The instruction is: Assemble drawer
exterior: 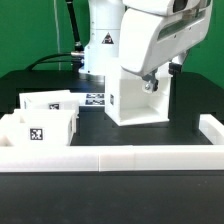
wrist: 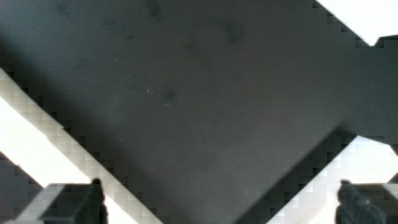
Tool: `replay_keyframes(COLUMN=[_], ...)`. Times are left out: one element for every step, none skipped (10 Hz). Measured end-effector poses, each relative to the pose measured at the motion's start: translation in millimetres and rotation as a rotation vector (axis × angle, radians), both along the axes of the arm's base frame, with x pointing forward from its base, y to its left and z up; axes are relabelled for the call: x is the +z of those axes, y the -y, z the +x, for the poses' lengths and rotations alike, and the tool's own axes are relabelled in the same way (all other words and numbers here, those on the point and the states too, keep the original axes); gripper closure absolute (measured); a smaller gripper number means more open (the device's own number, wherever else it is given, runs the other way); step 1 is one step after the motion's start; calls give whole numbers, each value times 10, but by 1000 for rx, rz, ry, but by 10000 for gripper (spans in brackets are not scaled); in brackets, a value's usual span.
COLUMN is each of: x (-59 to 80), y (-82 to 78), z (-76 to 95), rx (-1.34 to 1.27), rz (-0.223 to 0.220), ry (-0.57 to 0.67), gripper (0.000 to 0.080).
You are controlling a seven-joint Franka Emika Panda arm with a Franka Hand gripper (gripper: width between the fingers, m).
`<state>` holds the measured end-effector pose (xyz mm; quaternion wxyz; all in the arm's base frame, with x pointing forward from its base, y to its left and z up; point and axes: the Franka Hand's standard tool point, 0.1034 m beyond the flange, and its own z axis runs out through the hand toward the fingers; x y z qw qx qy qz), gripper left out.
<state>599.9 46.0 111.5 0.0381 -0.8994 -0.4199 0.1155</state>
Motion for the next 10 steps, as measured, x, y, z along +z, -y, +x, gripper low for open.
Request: replay_keyframes(x=[-1, -1, -1, -2, -2, 7, 53, 102, 143, 188], y=[-1, -1, -1, -1, -1, 7, 42, 32, 18, 18], z=[2, 2, 2, 2, 2, 4, -45, -147, -229, -264], rx=[0, 0, 0, 0, 0, -1, -7, -10, -7, -27], rz=[0, 0, 0, 0, 0, 4, 7, 6, 6, 7], ry=[0, 0, 0, 1, 1, 12, 47, 79, 96, 115], gripper=[150, 150, 150, 150, 150, 150, 150, 150, 150, 150])
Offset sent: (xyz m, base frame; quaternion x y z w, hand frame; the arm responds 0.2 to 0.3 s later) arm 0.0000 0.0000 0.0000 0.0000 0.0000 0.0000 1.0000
